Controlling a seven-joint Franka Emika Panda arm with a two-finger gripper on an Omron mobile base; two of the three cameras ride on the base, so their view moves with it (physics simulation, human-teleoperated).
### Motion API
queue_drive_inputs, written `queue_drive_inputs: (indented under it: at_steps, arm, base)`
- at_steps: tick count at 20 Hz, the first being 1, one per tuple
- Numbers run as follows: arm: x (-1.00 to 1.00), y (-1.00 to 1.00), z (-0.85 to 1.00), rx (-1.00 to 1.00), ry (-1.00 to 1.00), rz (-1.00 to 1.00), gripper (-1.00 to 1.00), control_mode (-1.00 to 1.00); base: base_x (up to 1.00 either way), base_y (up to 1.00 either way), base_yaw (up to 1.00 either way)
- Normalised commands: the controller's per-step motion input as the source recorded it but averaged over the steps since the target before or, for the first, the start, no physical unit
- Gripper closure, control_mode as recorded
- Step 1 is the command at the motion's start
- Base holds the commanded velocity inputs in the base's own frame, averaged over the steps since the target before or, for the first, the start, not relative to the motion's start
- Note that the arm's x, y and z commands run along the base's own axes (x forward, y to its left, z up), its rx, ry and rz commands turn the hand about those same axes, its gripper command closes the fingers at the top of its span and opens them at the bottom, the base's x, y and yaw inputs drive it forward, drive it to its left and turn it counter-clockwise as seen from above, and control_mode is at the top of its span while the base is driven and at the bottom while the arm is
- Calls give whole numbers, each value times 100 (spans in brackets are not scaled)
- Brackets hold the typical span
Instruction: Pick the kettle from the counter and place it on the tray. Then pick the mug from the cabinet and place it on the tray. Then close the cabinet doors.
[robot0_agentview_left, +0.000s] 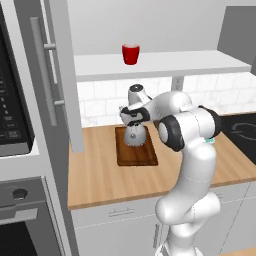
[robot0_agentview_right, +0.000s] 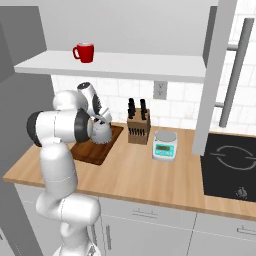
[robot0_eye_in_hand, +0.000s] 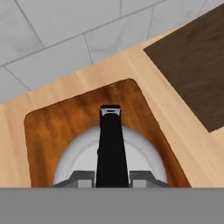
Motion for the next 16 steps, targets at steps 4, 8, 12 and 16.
queue_drive_inputs:
  at_steps: [4, 8, 12, 16]
  arm:
    - [-5, 0, 0, 0, -2, 0, -100, -100]
    - [-49, 0, 2, 0, -20, 0, -100, -100]
    - [-85, 0, 15, 0, -23, 0, -100, -100]
    - [-100, 0, 45, 0, -27, 0, -100, -100]
  base:
    - [0, 0, 0]
    - [0, 0, 0]
    - [0, 0, 0]
    - [0, 0, 0]
